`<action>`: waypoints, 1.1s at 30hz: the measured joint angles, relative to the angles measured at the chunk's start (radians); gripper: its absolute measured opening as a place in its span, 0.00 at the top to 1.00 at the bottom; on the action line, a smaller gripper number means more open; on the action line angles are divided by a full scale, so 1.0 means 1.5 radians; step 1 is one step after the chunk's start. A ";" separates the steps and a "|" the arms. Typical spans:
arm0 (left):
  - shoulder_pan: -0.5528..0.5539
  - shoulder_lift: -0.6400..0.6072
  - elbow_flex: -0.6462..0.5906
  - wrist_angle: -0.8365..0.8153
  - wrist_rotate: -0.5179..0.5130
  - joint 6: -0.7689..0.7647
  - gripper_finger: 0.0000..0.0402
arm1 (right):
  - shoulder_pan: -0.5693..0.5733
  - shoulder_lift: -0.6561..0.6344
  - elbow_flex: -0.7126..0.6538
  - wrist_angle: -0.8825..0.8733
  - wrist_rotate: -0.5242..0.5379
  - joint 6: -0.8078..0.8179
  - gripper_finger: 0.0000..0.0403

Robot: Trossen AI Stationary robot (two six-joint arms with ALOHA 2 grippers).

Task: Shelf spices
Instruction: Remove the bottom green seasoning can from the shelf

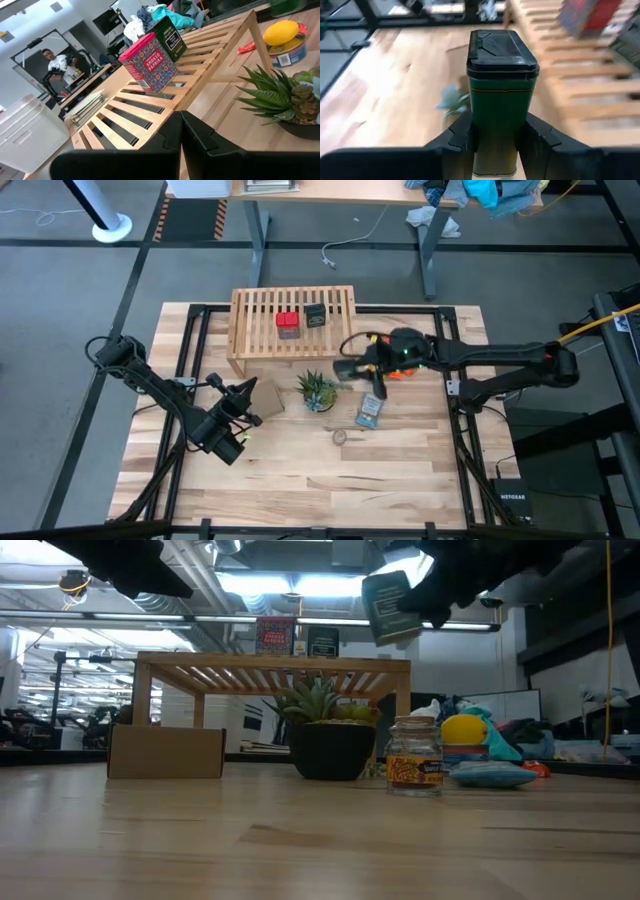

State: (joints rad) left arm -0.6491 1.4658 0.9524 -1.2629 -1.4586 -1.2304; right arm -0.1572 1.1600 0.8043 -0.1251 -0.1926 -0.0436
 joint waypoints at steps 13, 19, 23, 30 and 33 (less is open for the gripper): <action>-0.001 0.000 0.000 0.016 0.000 0.005 1.00 | 0.243 0.002 -0.024 -0.032 0.218 0.165 0.71; -0.003 0.000 0.000 0.016 0.000 0.003 1.00 | 0.329 0.002 -0.099 0.036 0.341 0.288 0.71; -0.016 0.000 0.000 0.016 0.000 0.000 1.00 | 0.373 0.002 -0.188 0.158 0.398 0.343 0.71; -0.046 0.000 0.000 0.018 0.000 -0.003 1.00 | 0.397 0.007 -0.320 0.360 0.510 0.358 0.71; -0.052 0.000 0.000 0.018 0.000 -0.013 1.00 | 0.397 0.040 -0.369 0.453 0.542 0.358 0.71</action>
State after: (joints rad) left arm -0.7276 1.4659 0.9524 -1.2354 -1.4590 -1.2506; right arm 0.4389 1.2199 0.2507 0.5549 0.6206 0.4938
